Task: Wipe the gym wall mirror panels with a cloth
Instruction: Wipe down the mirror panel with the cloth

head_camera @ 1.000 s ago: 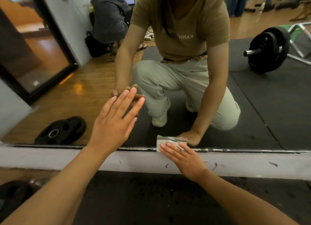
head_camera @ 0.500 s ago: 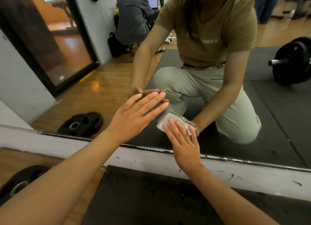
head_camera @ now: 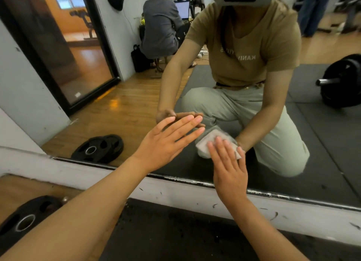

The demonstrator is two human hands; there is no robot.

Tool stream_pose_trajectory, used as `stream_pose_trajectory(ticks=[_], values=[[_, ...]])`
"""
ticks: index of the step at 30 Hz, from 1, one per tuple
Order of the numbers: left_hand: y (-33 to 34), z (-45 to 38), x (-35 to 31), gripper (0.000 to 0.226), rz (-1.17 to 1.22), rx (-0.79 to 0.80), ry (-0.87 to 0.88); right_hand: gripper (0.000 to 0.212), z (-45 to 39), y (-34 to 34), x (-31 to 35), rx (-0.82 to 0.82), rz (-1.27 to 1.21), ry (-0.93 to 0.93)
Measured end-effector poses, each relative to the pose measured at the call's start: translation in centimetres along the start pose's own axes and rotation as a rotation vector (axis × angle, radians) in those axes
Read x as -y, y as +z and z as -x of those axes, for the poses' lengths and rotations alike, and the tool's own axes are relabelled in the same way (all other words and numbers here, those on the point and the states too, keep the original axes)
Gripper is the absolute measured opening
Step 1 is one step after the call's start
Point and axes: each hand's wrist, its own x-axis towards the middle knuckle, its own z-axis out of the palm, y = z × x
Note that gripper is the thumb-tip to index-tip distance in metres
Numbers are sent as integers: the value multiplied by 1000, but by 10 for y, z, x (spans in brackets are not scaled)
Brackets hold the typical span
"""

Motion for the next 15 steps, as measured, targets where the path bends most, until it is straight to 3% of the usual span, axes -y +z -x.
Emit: stream_pose_trajectory(ticks=[2,5,7,11,15], values=[[0,1,-1,66,8,-2,-7,56,-3,3,7,-92,-21,121],[0,1,-1,66,21,-7,-8,68,14,25,24,-83,21,155],[0,0,-2,66,39,-16,-12,77,34,41,32,48,62,4],[-1,2,-4,70,72,-8,-20,100,64,53,21,376,203,-472],[0,1,-8,71,113,-7,-55,102,51,38,4,441,286,-605]])
